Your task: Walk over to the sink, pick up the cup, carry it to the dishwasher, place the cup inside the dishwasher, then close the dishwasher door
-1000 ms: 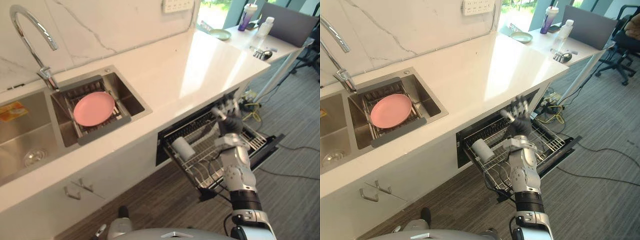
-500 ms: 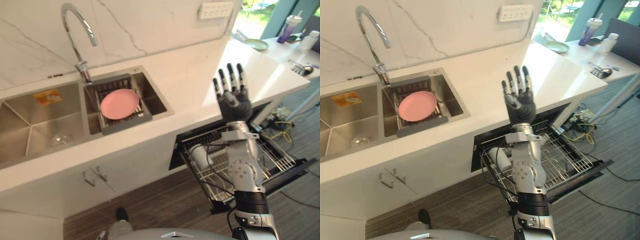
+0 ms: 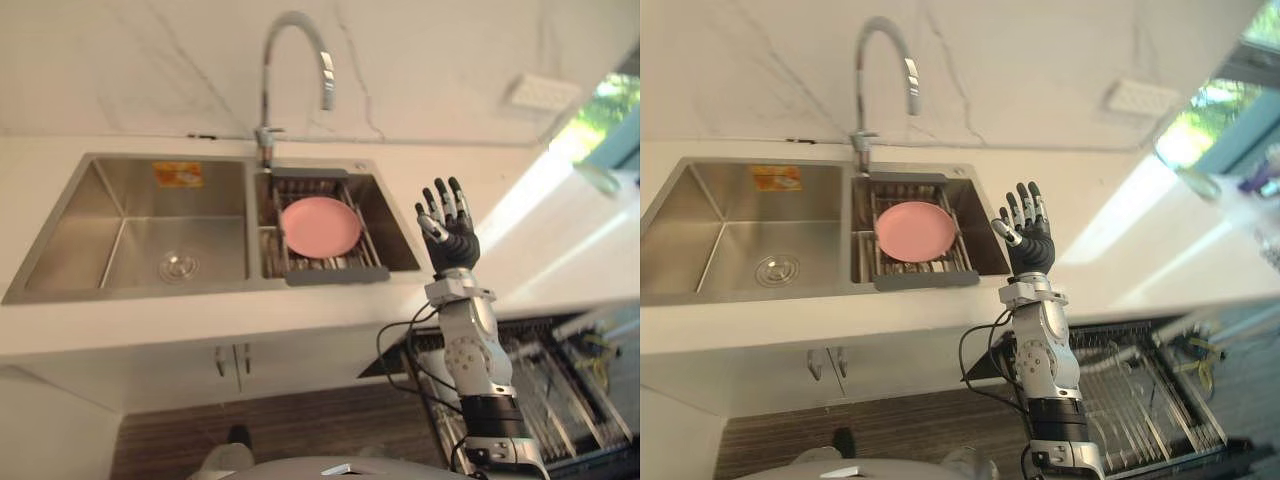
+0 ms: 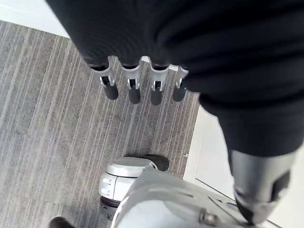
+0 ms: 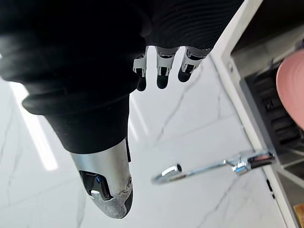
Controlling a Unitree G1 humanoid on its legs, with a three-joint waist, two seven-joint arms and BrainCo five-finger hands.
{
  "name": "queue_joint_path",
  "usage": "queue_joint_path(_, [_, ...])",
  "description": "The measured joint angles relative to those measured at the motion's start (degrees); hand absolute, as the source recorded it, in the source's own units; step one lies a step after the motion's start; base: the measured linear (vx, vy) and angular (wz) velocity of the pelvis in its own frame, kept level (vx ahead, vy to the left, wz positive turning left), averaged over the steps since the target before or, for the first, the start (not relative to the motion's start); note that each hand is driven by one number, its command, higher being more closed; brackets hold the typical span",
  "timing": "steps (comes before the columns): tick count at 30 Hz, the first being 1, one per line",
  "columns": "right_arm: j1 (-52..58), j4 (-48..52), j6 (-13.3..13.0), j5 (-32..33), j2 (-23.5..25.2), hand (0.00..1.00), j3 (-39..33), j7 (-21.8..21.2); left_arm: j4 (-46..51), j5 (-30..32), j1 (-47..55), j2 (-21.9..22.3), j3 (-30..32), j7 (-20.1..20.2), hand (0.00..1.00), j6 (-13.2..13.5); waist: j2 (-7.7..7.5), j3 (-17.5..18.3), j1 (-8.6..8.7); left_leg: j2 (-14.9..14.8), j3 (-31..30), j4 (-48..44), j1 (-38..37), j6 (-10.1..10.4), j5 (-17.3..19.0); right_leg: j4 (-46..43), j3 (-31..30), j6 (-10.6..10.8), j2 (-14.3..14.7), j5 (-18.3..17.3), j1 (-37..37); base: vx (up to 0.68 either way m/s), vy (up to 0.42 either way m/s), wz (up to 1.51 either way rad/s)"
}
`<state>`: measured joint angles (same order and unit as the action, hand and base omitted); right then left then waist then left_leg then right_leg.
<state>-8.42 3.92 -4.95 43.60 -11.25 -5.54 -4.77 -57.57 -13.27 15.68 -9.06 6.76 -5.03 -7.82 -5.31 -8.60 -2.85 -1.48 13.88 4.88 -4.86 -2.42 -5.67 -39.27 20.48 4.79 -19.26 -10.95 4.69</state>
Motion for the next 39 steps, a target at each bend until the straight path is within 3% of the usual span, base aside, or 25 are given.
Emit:
queue_joint_path(1, [0.81, 1.02, -0.10, 0.33, 0.00, 0.00, 0.04, -0.03, 0.03, 0.10, -0.03, 0.02, -0.02, 0.14, 0.00, 0.01, 0.18, 0.02, 0.13, 0.98, -1.06, 0.00, -0.20, -0.12, 0.51, 7.53, -3.06, 1.18, 3.06, 0.70, 1.08, 0.13, 0.020, 0.73])
queue_joint_path(3, [2.41, 2.72, -0.12, 0.87, 0.00, 0.00, 0.06, -0.19, 0.06, 0.11, -0.23, -0.12, -0.12, 0.31, 0.00, -0.11, -0.38, 0.32, 0.83, 2.96, -3.01, -0.01, -0.48, -0.43, 0.74, 14.08, -4.02, 1.31, 3.72, 5.67, 1.30, 0.16, -0.036, 0.70])
queue_joint_path(4, [2.68, 2.85, 0.01, 1.07, 0.01, 0.00, 0.48, -0.26, 0.07, 0.08, -0.17, -0.70, -0.10, 0.29, 0.00, -0.59, -0.96, 0.69, 0.92, 4.33, -3.48, -0.02, -0.95, -0.42, 1.18, 17.85, -4.11, 0.98, 4.09, 11.18, 1.36, 0.17, -0.138, 0.25])
queue_joint_path(8, [2.68, 3.63, 0.23, 1.57, -0.35, 0.00, 0.77, -1.32, 0.20, 0.39, 0.04, 0.49, -0.02, 1.02, 0.00, -1.02, 0.80, 1.32, 0.74, 3.58, -3.03, 0.03, -0.94, 0.70, 2.52, 26.45, -4.09, 0.31, 6.64, 10.88, -1.63, 0.12, -0.114, -0.10])
queue_joint_path(12, [3.84, 3.64, 0.21, 1.52, -0.60, 0.00, -0.56, -0.77, 0.07, 2.40, 0.22, 0.85, -0.04, 1.55, 0.00, -0.96, 1.27, 1.20, 1.51, 2.23, -2.94, 0.04, -2.47, 2.21, 2.93, 28.68, -3.44, 0.00, 8.41, 10.69, -4.25, 0.09, -0.087, -0.04])
queue_joint_path(18, [6.36, 4.10, 0.32, 0.96, -0.32, 0.00, -1.74, -0.98, 0.10, 4.78, 0.26, 0.71, -0.10, 1.46, 0.00, -0.86, 1.12, 1.14, 1.86, 2.39, -2.50, 0.05, -3.71, 2.19, 3.95, 31.25, -2.97, 0.36, 8.66, 10.71, -6.85, 0.05, -0.001, 0.01])
queue_joint_path(19, [10.56, 8.55, 0.35, -3.47, -0.33, 0.00, -5.95, -1.48, 0.20, 11.23, 0.93, -0.82, -0.19, 1.73, 0.00, -1.67, -0.32, 3.22, 4.33, 2.61, 0.49, 0.07, -5.29, 2.00, 5.49, 31.39, -6.11, -0.36, 8.73, 11.19, -6.71, 0.02, 0.010, -0.03])
queue_joint_path(25, [10.56, 8.53, 0.35, -3.41, -0.33, 0.00, -5.87, -1.58, 0.16, 10.94, 0.91, -0.91, -0.19, 1.74, 0.00, -1.78, -0.50, 3.34, 4.31, 2.48, 0.36, 0.07, -4.80, 1.62, 5.74, 31.66, -5.19, -0.34, 8.62, 11.16, -6.67, 0.00, 0.000, 0.06])
queue_joint_path(30, [10.37, 7.76, 1.42, -2.95, -0.40, 0.00, -5.50, -2.61, -0.56, 3.03, 0.72, -0.95, -0.12, 1.72, 0.00, -4.36, -1.13, 4.76, 3.57, 0.22, 5.36, 0.04, -2.98, 2.67, 5.27, 34.97, 1.16, -1.04, 8.44, 11.99, -6.80, 0.04, -0.007, 0.07])
queue_joint_path(32, [8.91, 4.28, 4.31, -5.18, -0.93, 0.00, -4.51, -2.32, -0.64, -0.45, 0.67, -1.04, -0.02, 1.64, 0.00, -5.42, -1.47, 6.07, 2.86, -0.52, 6.77, 0.02, -2.18, 3.01, 4.96, 37.45, 3.58, -0.84, 8.99, 13.64, -6.95, 0.08, -0.050, -0.28])
queue_joint_path(35, [5.05, -0.79, 7.65, -15.29, -4.87, 0.00, -2.07, -2.57, -2.26, -3.12, -0.09, -1.31, 0.00, 1.73, 0.00, -6.67, -1.84, 6.55, 2.24, -1.46, 8.92, 0.01, -2.02, 3.64, 5.14, 42.57, 5.59, -1.00, 10.36, 16.65, -8.22, 0.04, -0.043, -0.33])
queue_joint_path(39, [0.07, -0.89, 8.93, -35.48, -15.62, 0.00, -1.04, -5.78, -2.24, -4.50, -0.42, -0.47, -0.14, 2.17, 0.00, -8.11, 0.14, 6.75, 2.61, -2.62, 14.94, 0.03, -2.50, 4.87, 5.55, 43.86, 6.23, -0.45, 10.51, 17.92, -8.57, 0.05, 0.012, -0.05])
